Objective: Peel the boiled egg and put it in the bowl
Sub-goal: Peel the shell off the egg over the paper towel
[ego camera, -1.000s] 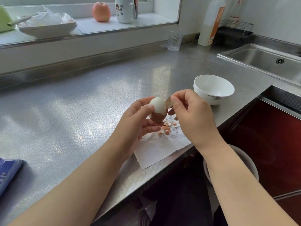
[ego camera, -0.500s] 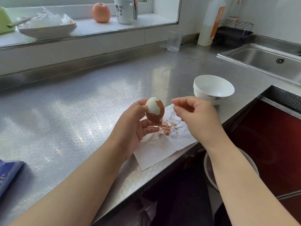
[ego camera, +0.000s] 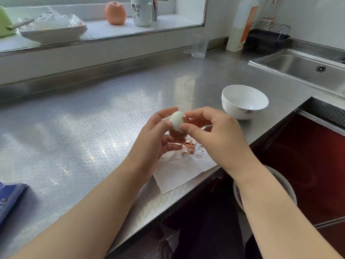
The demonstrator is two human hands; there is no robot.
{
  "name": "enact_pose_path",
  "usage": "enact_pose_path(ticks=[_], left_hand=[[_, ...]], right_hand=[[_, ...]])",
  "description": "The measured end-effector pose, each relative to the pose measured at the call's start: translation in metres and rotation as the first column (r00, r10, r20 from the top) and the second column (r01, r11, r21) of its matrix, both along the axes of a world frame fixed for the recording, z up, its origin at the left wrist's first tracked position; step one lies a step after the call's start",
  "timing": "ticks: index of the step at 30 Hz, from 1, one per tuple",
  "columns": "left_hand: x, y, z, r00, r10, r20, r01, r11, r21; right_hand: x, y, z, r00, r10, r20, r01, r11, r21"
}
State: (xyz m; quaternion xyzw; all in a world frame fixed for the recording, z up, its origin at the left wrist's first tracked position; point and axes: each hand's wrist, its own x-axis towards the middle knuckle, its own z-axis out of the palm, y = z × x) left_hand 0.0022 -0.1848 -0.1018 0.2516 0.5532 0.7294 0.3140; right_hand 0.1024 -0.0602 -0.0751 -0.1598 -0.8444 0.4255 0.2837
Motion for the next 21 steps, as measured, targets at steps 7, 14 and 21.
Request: enact_pose_path(ticks=[7,14,21], left_hand=[[-0.0014,0.0004,-0.0017,1.000,0.007,-0.013,-0.008,1.000,-0.015],[-0.0008,-0.0013,0.0003,0.999,-0.034,0.008,0.034,0.999,-0.010],[-0.0013,-0.0013,0.0024,0.996,-0.046,0.075,0.047,0.999,-0.012]], right_hand=[[0.0016,0.0021,0.0004,0.998,-0.007,-0.069,0.003,0.998,-0.062],[-0.0021,0.0004,-0.0021,0.991,-0.041,-0.127,0.008,0.968,-0.251],[-0.0049,0.0091,-0.0004,0.992,-0.061,-0.110,0.015,0.926,-0.378]])
